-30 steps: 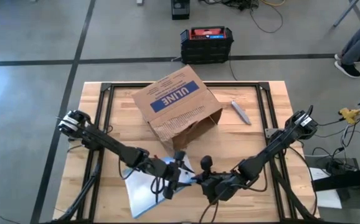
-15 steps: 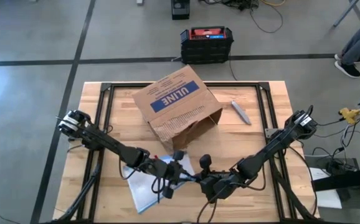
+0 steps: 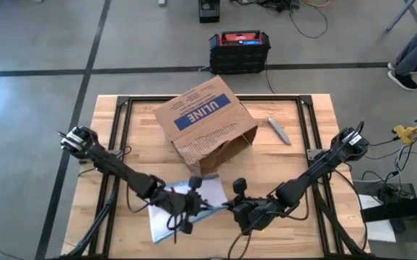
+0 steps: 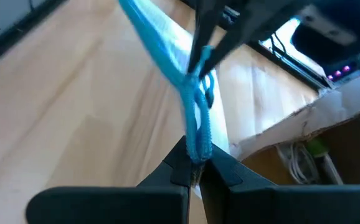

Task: Pack items into zip bag
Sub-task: Open the blue zip bag

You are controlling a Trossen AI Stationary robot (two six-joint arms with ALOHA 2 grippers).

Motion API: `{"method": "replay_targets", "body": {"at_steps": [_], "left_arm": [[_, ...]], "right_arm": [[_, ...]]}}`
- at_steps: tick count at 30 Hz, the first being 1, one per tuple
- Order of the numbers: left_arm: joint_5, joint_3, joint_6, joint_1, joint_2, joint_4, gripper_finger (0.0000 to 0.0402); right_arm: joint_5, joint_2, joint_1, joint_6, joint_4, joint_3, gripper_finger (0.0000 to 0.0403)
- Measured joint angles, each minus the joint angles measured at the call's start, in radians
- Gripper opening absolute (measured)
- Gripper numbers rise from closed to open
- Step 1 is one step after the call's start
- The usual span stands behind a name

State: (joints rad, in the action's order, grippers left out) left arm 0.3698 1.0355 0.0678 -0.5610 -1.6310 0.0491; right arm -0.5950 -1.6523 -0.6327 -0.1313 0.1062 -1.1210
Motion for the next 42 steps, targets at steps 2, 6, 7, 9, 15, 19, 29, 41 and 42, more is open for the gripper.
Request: {"method": "replay_targets", "body": {"at_steps": [2,6,7,9,15,19,29,41,42], "left_arm": [[0.008,0.000,0.031,-0.019,0.022,-0.064,0.0000],[0.029,0.000,0.171,-0.065,0.064,-0.234,0.0000],[0.041,0.000,0.213,-0.077,0.073,-0.287,0.0000],[0.074,0.000,0.312,-0.106,0.096,-0.396,0.0000],[0.102,0.000,0.718,-0.196,0.127,-0.760,0.0000],[0.049,-0.002,0.991,-0.263,0.127,-0.974,0.0000],[0.140,-0.006,1.147,-0.384,0.124,-0.934,0.0000],[0.262,-0.008,0.612,-0.342,0.116,-0.426,0.0032],[0.263,-0.013,0.611,-0.335,0.116,-0.424,0.0042]], "right_arm": [[-0.003,0.010,0.001,0.005,0.014,0.000,0.0000],[-0.010,0.042,-0.005,0.047,0.081,0.000,0.0000],[-0.010,0.058,-0.009,0.062,0.103,0.000,0.0000],[-0.031,0.088,-0.016,0.090,0.143,0.000,0.0000],[-0.078,0.165,-0.025,0.214,0.310,0.000,0.0000],[-0.078,0.180,-0.024,0.342,0.441,-0.002,0.0000],[0.093,0.100,-0.021,0.374,0.278,0.060,0.0000],[0.154,-0.082,0.016,0.304,0.141,0.048,0.0000],[0.154,-0.084,0.019,0.304,0.136,0.046,0.0000]]}}
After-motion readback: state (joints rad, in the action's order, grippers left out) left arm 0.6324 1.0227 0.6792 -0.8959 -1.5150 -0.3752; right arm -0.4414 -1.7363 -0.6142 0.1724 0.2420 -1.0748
